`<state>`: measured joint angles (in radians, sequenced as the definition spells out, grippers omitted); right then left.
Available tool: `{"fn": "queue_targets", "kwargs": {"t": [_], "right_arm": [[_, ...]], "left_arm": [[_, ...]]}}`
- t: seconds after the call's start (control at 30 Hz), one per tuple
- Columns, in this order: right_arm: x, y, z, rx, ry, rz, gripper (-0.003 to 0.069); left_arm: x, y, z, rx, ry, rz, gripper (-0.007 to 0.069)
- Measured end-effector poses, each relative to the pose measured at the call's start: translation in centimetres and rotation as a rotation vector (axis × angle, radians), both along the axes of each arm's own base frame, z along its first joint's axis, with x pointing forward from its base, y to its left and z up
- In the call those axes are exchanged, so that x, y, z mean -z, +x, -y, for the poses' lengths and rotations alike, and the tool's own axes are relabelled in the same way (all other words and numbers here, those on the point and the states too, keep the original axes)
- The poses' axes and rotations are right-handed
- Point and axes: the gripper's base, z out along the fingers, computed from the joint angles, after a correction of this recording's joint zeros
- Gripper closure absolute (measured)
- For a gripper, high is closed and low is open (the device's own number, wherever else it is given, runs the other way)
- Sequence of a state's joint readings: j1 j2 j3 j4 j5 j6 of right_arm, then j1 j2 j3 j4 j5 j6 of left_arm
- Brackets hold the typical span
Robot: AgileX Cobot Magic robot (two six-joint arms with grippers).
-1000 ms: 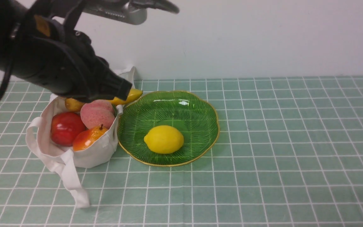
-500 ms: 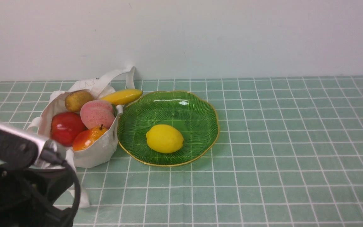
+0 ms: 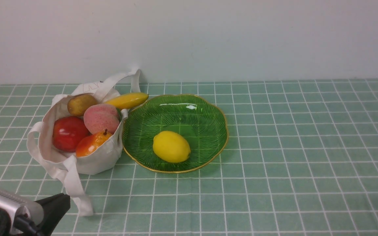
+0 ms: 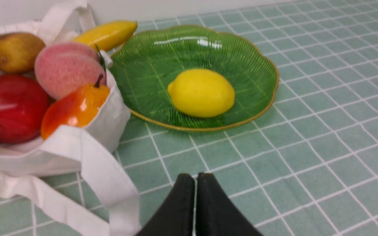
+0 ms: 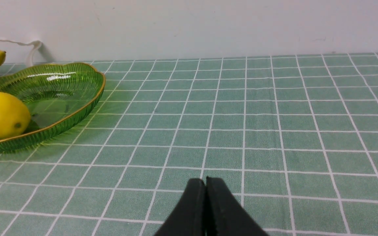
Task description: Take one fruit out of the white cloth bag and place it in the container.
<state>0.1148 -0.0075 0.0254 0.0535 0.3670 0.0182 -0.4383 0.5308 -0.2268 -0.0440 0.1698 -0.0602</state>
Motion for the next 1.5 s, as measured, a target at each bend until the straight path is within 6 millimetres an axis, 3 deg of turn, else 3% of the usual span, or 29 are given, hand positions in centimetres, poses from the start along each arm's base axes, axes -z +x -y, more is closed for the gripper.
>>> {"fn": "queue_targets", "kwargs": {"t": [0.37,0.63,0.73,0.83,1.0,1.5], "right_arm": [[0.0,0.0,0.0,0.0,0.0,0.0,0.0671],[0.0,0.0,0.0,0.0,0.0,0.0,0.0671],[0.0,0.0,0.0,0.0,0.0,0.0,0.0671],[0.0,0.0,0.0,0.0,0.0,0.0,0.0671],[0.0,0.0,0.0,0.0,0.0,0.0,0.0671],[0.0,0.0,0.0,0.0,0.0,-0.001,0.0671]], "left_arm": [[0.6,-0.4,-0.2,0.003,0.024,-0.047,0.0632],[0.2,-2.8,-2.3,-0.095,0.054,0.042,0.0632],[1.1,-3.7,-3.4,-0.211,0.043,0.093,0.0632],[3.5,-4.4,-4.1,-0.307,0.045,0.108,0.0632],[6.2,-4.7,-4.3,-0.335,0.054,0.082,0.0632],[6.2,-4.7,-4.3,-0.336,0.053,0.086,0.0632]]}}
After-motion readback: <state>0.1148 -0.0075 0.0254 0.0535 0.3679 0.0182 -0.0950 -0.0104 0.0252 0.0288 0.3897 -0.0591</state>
